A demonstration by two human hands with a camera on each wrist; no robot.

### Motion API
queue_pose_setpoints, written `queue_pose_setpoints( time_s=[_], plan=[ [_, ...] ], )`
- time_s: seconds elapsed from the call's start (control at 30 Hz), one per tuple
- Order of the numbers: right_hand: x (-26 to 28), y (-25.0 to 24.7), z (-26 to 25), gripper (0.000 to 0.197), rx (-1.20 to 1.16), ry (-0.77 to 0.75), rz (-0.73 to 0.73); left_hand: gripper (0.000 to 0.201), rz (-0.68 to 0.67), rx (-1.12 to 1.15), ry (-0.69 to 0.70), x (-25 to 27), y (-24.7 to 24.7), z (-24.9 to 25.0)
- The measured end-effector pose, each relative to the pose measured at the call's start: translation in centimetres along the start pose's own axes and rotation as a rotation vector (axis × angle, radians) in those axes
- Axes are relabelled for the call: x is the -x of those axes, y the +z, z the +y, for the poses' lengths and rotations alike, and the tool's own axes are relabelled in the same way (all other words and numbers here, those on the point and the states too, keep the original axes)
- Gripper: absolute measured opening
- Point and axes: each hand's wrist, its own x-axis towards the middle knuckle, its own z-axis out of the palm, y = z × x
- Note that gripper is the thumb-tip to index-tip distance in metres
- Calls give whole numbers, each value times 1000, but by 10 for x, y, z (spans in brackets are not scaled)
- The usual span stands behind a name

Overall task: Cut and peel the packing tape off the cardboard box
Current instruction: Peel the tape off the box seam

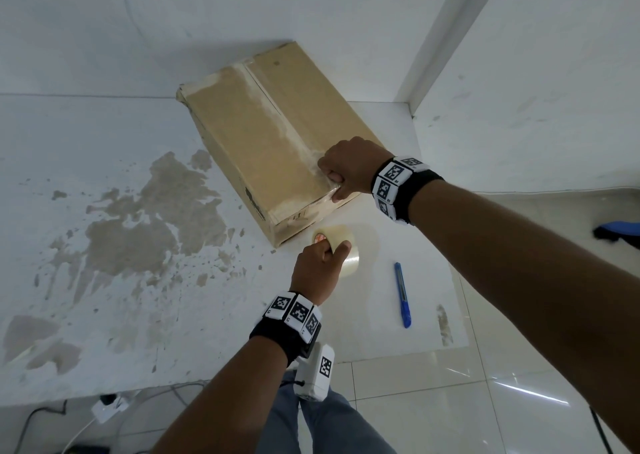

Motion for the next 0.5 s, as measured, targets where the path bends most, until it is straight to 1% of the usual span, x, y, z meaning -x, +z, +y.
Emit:
queue_pose_setpoints(
  time_s=[0.1, 0.17, 0.23, 0.27, 0.33, 0.37, 0.43, 0.5],
  plan=[
    [1, 3, -2, 37, 22, 6, 3, 46, -7, -2, -1, 1, 0, 0],
    [1, 3, -2, 36, 33, -4, -8, 52, -3, 11, 6, 3, -1, 1],
    [3, -2, -2, 40, 15, -16, -59, 58, 0, 14, 12, 3, -1, 1],
    [4, -7, -2, 44, 9, -24, -91, 57, 0, 10, 12, 3, -2, 1],
    [2, -16, -1, 52, 2, -66, -155, 50, -5, 9, 2, 3, -2, 1],
    [-1, -20, -1, 53, -10, -76, -186, 47, -3, 6, -5, 2, -3, 1],
    [-6, -24, -2, 46, -44, -21, -242, 43, 3, -5, -14, 2, -3, 2],
    [-8, -23, -6, 31, -36, 33, -252, 43, -3, 2, -12, 2, -3, 4]
  ],
)
